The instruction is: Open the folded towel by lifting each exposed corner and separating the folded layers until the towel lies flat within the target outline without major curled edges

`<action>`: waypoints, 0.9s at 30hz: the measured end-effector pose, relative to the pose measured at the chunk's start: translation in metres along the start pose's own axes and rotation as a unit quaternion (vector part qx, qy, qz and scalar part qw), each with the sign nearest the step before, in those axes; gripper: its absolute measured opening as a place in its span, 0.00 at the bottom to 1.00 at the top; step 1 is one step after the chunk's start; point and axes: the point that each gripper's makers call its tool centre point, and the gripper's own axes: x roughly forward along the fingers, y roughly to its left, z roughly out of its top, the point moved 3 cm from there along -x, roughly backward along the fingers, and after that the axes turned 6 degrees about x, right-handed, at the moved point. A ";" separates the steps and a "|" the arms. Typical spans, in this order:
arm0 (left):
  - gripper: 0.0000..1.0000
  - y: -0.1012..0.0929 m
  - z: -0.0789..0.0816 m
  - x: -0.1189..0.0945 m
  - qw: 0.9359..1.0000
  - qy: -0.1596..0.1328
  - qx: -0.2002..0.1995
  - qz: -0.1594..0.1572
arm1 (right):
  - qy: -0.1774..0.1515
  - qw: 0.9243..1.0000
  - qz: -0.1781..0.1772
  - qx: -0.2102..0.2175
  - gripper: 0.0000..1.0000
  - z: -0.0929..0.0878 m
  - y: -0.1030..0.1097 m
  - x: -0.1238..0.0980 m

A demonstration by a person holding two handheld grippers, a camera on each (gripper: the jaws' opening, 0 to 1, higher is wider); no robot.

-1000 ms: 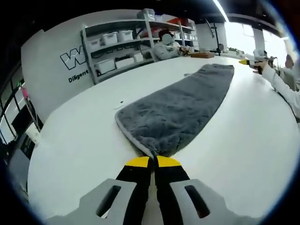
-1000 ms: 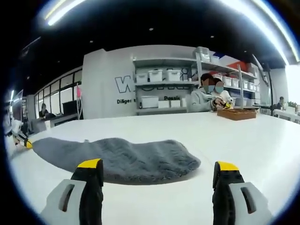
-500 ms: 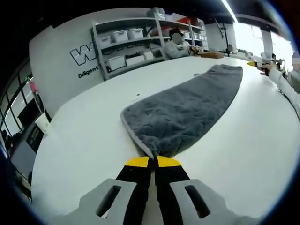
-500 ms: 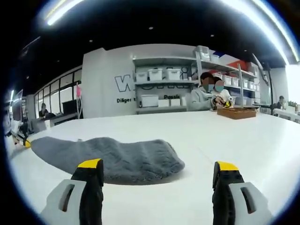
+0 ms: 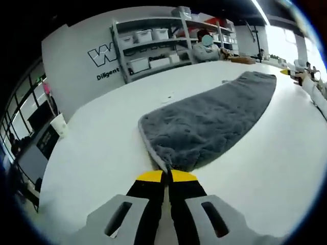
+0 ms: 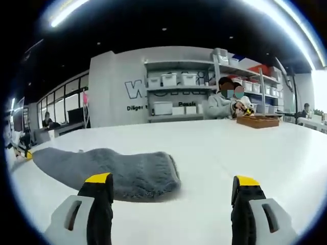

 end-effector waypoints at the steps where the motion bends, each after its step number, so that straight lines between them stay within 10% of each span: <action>1: 0.02 0.000 -0.001 -0.001 1.000 -0.001 -0.003 0.002 | 0.000 1.000 0.000 0.000 0.97 0.000 0.000 0.000; 11: 0.10 0.010 -0.005 -0.005 0.997 -0.028 -0.074 -0.003 | 0.004 1.000 0.001 -0.004 0.97 -0.002 0.001 0.001; 22: 0.42 0.007 0.009 -0.051 0.981 -0.138 -0.105 0.088 | 0.000 1.000 0.017 -0.024 0.97 -0.001 0.012 0.005; 27: 0.62 -0.003 -0.001 -0.056 0.978 -0.126 -0.114 0.118 | -0.012 0.998 0.037 -0.039 0.97 0.000 0.021 0.009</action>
